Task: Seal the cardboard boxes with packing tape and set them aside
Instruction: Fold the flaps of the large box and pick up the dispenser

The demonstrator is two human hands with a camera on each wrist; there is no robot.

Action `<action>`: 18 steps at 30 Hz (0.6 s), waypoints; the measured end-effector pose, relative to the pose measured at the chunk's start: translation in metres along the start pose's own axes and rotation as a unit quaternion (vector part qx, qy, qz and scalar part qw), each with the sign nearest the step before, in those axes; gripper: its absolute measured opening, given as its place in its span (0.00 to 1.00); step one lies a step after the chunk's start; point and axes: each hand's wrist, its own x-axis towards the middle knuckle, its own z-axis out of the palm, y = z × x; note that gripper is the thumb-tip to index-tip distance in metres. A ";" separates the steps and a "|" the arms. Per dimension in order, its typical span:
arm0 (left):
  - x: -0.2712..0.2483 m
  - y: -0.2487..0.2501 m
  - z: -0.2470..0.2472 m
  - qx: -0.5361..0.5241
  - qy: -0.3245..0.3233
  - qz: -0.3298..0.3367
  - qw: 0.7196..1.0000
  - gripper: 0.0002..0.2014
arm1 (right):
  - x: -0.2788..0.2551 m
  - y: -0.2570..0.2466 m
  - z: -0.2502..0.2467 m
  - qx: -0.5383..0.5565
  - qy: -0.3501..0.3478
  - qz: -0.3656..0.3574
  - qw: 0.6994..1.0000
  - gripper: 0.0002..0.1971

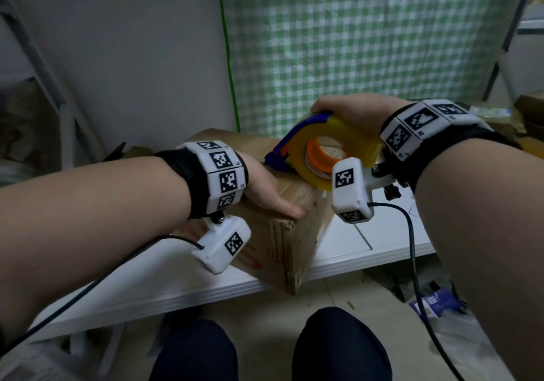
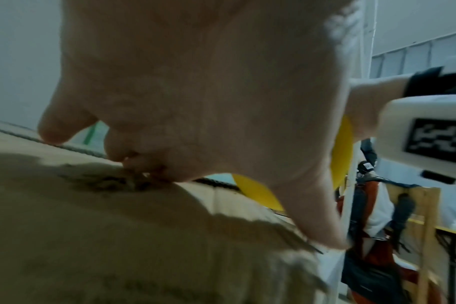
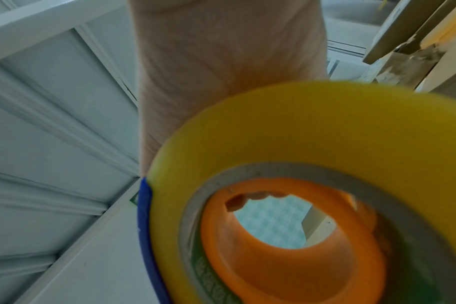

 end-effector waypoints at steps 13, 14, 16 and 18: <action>-0.016 -0.029 0.019 0.031 0.002 -0.055 0.998 0.37 | -0.012 -0.010 0.031 0.104 -0.087 0.012 0.991 0.22; -0.019 -0.036 0.022 0.024 -0.004 -0.064 0.998 0.33 | -0.013 -0.014 0.037 0.116 -0.109 0.014 0.987 0.22; -0.020 -0.052 0.029 0.000 -0.002 -0.081 0.997 0.31 | -0.015 -0.022 0.052 0.126 -0.128 0.010 0.984 0.22; -0.017 -0.064 0.040 -0.035 0.020 -0.098 0.994 0.31 | -0.016 -0.029 0.067 0.133 -0.110 0.003 0.985 0.22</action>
